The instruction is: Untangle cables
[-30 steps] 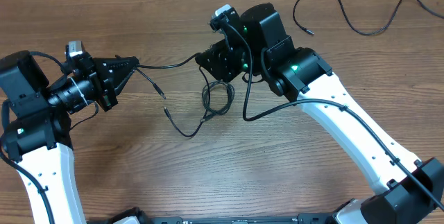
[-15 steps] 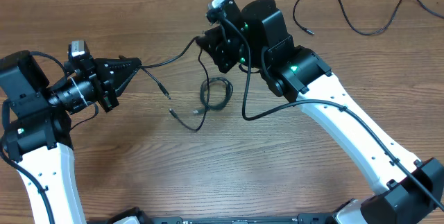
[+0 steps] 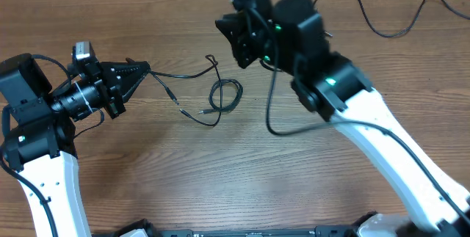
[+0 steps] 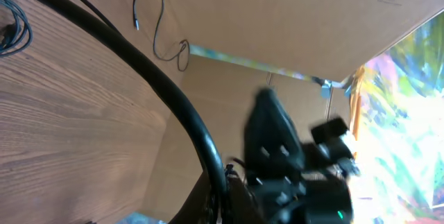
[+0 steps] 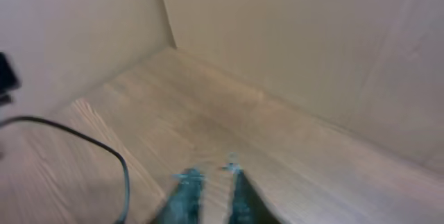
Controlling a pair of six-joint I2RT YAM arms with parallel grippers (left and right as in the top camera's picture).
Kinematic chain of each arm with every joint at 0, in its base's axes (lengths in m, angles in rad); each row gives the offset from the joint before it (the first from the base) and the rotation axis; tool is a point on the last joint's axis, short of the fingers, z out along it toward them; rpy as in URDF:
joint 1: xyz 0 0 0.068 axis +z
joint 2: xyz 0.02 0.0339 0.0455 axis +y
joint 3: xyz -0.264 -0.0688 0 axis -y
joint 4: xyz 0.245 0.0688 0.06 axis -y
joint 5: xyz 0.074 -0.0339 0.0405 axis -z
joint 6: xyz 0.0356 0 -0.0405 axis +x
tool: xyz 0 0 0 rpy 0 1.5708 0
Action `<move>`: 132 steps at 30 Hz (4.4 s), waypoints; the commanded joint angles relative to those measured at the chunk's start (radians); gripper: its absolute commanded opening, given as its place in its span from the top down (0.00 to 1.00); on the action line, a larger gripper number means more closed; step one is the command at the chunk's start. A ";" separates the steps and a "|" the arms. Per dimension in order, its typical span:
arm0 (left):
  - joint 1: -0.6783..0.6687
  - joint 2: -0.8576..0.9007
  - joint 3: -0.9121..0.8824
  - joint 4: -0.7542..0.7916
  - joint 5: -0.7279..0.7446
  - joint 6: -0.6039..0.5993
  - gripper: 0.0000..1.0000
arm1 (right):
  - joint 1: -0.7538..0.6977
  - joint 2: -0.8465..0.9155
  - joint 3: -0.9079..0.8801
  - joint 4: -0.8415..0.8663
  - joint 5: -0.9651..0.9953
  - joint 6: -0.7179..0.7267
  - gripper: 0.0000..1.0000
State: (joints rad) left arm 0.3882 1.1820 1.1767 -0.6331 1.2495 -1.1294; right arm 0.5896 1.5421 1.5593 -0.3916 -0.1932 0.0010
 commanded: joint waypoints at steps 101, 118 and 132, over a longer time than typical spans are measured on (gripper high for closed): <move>-0.402 -0.009 0.010 -0.261 -0.422 0.759 0.93 | -0.302 -0.025 0.283 -0.497 -0.249 0.483 0.96; -0.402 -0.009 0.010 -0.275 -0.422 0.759 0.94 | -0.280 -0.060 0.282 -0.466 -0.318 0.462 0.96; -0.402 -0.009 0.010 -0.275 -0.423 0.760 0.94 | -0.248 -0.059 0.281 -0.446 -0.291 0.437 0.96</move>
State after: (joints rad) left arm -0.0116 1.1820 1.1767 -0.9096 0.8330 -0.3885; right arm 0.3355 1.4830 1.8256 -0.8459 -0.5064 0.4667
